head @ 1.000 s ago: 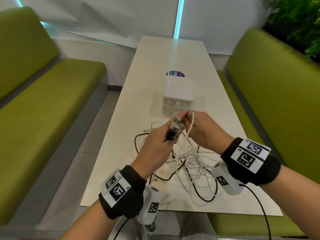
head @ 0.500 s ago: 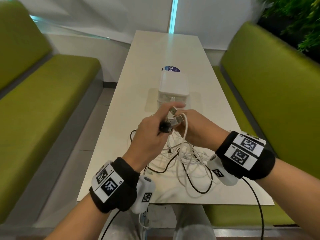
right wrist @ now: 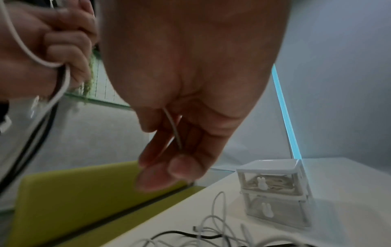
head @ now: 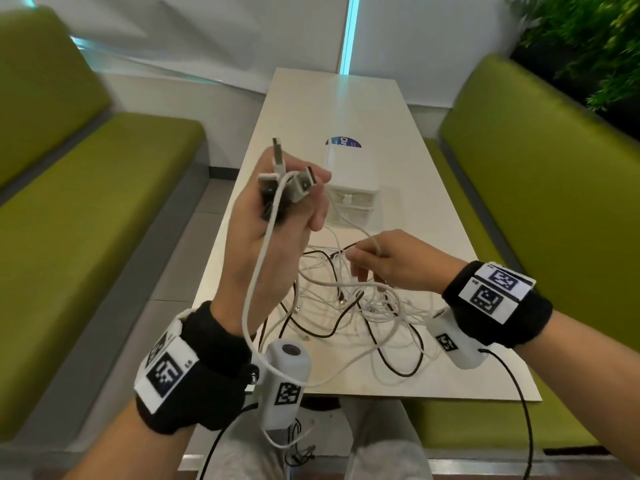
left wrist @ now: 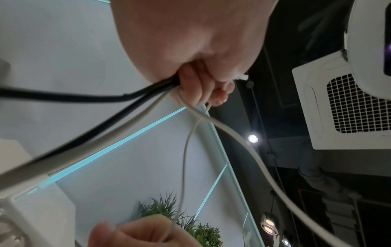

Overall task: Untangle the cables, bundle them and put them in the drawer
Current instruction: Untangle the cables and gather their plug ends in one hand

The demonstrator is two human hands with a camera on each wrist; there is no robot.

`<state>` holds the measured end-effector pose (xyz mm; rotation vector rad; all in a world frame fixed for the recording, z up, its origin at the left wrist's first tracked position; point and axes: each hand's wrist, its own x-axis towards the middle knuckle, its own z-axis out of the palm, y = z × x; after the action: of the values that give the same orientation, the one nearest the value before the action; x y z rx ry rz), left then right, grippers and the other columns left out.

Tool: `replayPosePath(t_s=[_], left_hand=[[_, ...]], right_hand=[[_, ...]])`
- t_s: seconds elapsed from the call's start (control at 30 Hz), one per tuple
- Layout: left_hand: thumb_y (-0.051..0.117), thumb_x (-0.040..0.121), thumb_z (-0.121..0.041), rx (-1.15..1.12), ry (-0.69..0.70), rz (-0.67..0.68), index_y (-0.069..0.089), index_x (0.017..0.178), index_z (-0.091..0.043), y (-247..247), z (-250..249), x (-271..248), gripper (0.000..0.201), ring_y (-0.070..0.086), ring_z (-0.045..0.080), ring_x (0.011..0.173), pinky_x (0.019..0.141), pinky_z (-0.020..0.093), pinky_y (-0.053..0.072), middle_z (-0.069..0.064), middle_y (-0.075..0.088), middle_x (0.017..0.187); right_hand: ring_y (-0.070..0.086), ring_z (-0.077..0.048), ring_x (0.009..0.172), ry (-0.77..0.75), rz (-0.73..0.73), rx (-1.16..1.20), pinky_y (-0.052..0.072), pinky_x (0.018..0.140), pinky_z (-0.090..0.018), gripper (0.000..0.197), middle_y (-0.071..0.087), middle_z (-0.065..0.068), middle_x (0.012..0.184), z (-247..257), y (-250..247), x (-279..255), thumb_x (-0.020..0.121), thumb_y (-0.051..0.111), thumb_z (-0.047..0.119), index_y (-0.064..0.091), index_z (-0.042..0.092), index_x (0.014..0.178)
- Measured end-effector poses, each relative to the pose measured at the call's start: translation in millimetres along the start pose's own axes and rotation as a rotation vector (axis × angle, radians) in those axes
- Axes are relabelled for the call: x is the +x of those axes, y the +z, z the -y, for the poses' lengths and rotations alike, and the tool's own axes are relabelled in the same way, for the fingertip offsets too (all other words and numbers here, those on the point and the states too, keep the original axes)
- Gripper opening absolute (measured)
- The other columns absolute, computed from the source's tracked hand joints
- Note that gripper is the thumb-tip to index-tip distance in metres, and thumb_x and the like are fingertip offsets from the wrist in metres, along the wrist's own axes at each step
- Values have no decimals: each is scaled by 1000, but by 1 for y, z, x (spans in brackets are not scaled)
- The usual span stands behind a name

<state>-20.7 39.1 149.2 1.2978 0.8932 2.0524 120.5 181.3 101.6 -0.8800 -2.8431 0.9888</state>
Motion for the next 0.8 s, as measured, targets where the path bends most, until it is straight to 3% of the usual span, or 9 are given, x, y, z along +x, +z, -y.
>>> replayPosePath(t_s=[0.17,0.27,0.37,0.47,0.53,0.6,0.63,0.7,0.8], left_hand=[[51,89,-5,62,-328,70,48,96,3,-1,-4,-4,11,39,-2,39,41,4,32,-11,55,54],[45,98,-4,192,-532,229,55,88,-4,-10,-2,-17,14,34,1,36,37,8,28,-6,55,52],[48,98,-14,326,-667,468,62,89,-7,-16,4,-30,18,38,-1,36,38,8,28,-3,58,58],[49,100,-24,590,-720,727,70,92,-12,-18,15,-39,26,49,3,50,51,13,37,1,67,71],[46,93,-20,691,-775,813,68,72,-24,-19,22,-45,31,47,13,56,52,22,36,6,73,89],[43,92,-12,740,-823,769,60,61,-26,-19,29,-49,38,42,19,54,49,28,33,9,73,96],[44,95,-13,756,-823,717,61,62,-24,-19,31,-50,39,41,18,53,50,30,33,6,72,86],[46,99,-20,715,-824,589,70,80,-19,-17,33,-50,31,39,16,52,50,29,32,-3,59,61],[46,101,-21,592,-853,492,74,97,-18,-18,29,-47,28,32,13,48,43,20,27,-6,48,55]], right_hand=[[67,-29,64,38,461,289,50,50,-25,22,74,-2,97,9,9,-26,95,54,21,67,6,106],[71,-23,83,74,675,169,55,63,-30,44,67,9,121,7,22,-41,83,72,17,60,18,126],[67,-6,71,108,751,85,56,68,-30,61,58,13,133,6,27,-48,80,76,16,52,25,136],[70,-16,75,185,748,96,58,74,-34,60,59,8,133,8,24,-50,83,73,17,50,27,137],[72,-17,78,192,696,55,58,75,-34,52,65,5,125,9,23,-50,87,68,21,52,25,136],[71,-11,79,158,603,-69,58,74,-29,43,70,7,113,11,21,-50,90,63,27,53,25,133],[70,-8,79,154,553,-110,57,74,-27,41,71,8,108,11,20,-50,91,61,29,54,27,131],[68,-7,83,159,488,-110,56,77,-26,42,70,12,110,11,19,-49,91,61,30,52,30,132],[61,-9,107,143,533,-193,48,94,-30,57,59,12,131,13,31,-48,88,65,34,43,33,140]])
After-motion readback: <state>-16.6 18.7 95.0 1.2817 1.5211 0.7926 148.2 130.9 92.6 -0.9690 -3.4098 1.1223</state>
